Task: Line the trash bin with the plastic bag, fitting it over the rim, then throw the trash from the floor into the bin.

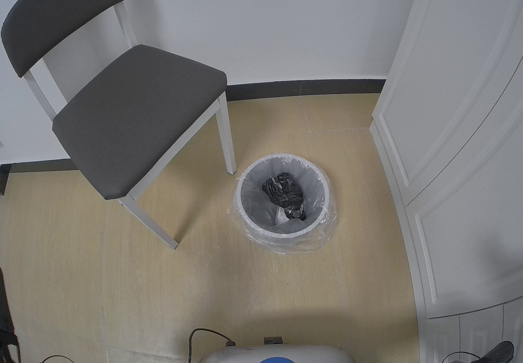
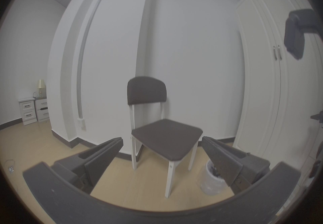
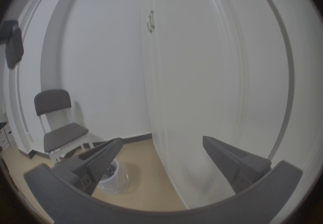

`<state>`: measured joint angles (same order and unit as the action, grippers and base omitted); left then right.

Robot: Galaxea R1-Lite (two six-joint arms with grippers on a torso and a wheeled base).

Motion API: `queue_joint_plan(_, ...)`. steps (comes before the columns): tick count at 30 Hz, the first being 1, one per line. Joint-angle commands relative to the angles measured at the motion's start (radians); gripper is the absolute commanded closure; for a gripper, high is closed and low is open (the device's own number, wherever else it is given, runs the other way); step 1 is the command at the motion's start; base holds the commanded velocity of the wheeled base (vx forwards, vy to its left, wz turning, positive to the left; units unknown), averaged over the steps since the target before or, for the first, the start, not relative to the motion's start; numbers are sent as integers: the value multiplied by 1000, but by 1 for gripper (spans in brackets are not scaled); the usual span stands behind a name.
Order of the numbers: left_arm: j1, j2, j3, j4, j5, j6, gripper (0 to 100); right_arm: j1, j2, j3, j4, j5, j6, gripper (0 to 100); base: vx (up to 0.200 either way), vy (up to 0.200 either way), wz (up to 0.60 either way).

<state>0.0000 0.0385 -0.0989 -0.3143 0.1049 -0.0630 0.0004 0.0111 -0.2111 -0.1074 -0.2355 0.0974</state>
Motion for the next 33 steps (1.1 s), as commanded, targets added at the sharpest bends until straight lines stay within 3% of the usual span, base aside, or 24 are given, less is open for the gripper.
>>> queue_joint_plan(1,-5,-35,99,29,-4,9,0,0,-11,131,-1,30,-25,0,0,0,0)
queue_joint_plan(13,-5,-37,99,262,-5,11,0,0,-11,211,41,39,-56,0,0,0,0)
queue_joint_plan(24,-5,-37,99,268,-13,8,0,0,-11,210,61,165,-68,0,0,0,0)
queue_joint_plan(33,-5,-35,99,316,-96,69,0,0,-11,211,107,234,-120,0,0,0,0)
